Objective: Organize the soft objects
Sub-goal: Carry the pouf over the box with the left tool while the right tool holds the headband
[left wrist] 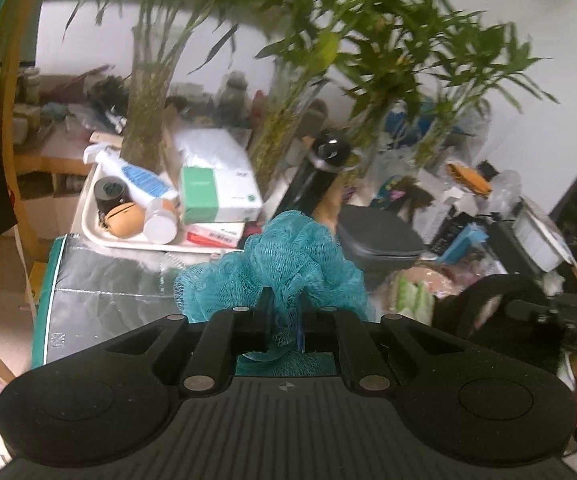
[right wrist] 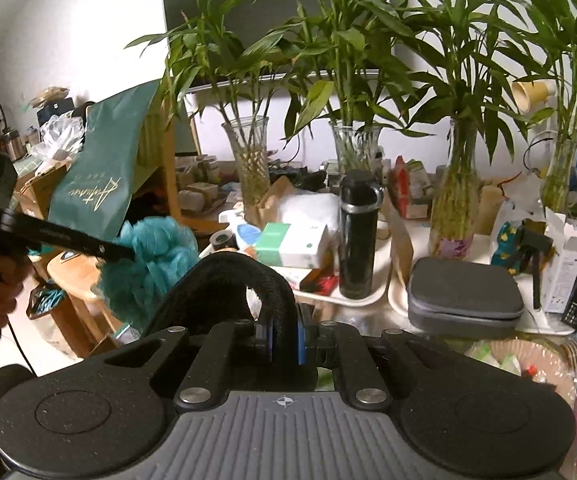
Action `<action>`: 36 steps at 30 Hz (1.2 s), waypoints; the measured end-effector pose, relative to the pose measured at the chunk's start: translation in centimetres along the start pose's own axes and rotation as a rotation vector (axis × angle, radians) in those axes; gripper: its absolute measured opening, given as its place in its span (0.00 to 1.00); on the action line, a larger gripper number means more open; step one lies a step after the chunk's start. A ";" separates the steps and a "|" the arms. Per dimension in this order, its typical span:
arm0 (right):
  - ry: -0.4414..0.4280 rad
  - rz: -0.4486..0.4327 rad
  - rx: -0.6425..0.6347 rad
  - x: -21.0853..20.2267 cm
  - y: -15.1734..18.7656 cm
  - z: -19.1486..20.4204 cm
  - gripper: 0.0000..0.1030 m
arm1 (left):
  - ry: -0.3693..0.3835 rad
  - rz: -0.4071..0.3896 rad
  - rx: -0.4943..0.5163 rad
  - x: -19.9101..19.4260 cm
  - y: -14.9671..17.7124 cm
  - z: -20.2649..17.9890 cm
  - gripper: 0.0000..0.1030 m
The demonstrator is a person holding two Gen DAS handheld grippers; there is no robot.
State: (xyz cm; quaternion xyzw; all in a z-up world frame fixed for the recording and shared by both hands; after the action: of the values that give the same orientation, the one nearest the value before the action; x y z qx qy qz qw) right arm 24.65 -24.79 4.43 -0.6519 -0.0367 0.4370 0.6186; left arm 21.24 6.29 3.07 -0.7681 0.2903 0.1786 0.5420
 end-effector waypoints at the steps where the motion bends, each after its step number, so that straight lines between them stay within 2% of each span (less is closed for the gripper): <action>1: 0.000 0.003 0.002 -0.3 0.2 0.2 0.13 | 0.009 -0.002 0.008 -0.5 0.2 -0.4 0.10; 12: -0.002 0.034 0.019 -2.2 2.5 1.1 0.13 | 0.038 0.030 0.079 -3.4 3.7 -2.4 0.10; 17: -0.001 0.031 0.041 -2.8 2.8 0.8 0.13 | 0.037 0.064 0.107 -4.5 5.1 -2.9 0.10; 20: -0.006 0.032 0.053 -3.1 3.0 0.6 0.13 | 0.018 0.106 0.160 -4.3 6.4 -3.5 0.13; 21: -0.005 0.034 0.053 -3.1 2.9 0.6 0.13 | 0.003 0.139 0.191 -3.8 7.0 -3.6 0.19; 23: -0.002 0.036 0.051 -3.2 3.1 0.7 0.13 | -0.027 0.171 0.228 -3.2 8.2 -3.7 0.25; 24: -0.002 0.037 0.055 -3.2 3.2 0.8 0.13 | -0.038 0.173 0.235 -3.1 8.7 -3.6 0.33; 25: -0.005 0.039 0.060 -3.3 3.2 0.8 0.13 | -0.040 0.169 0.228 -3.2 9.1 -3.4 0.46; 27: -0.012 0.042 0.071 -3.3 3.3 0.8 0.13 | -0.041 0.148 0.192 -3.8 9.5 -2.9 0.54; 32: -0.019 0.046 0.087 -3.4 3.9 1.1 0.13 | -0.030 0.100 0.139 -5.7 9.8 -2.8 0.56; 36: -0.034 0.042 0.094 -3.3 4.2 1.5 0.13 | -0.050 0.081 0.145 -6.8 10.4 -3.0 0.56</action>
State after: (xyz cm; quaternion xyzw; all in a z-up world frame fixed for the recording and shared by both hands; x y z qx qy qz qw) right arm 19.58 -26.57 2.84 -0.6152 -0.0130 0.4621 0.6386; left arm 9.22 2.67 0.54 -0.7097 0.3199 0.1979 0.5957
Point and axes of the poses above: each gripper's, at about its wrist camera, not at the fingertips, and x roughly the way its jaws point, z to its left, y to its underside, the point moved 2 cm from there along x, roughly the way its jaws point, and after that the axes turned 3 degrees about -z, right-handed, at the moved point
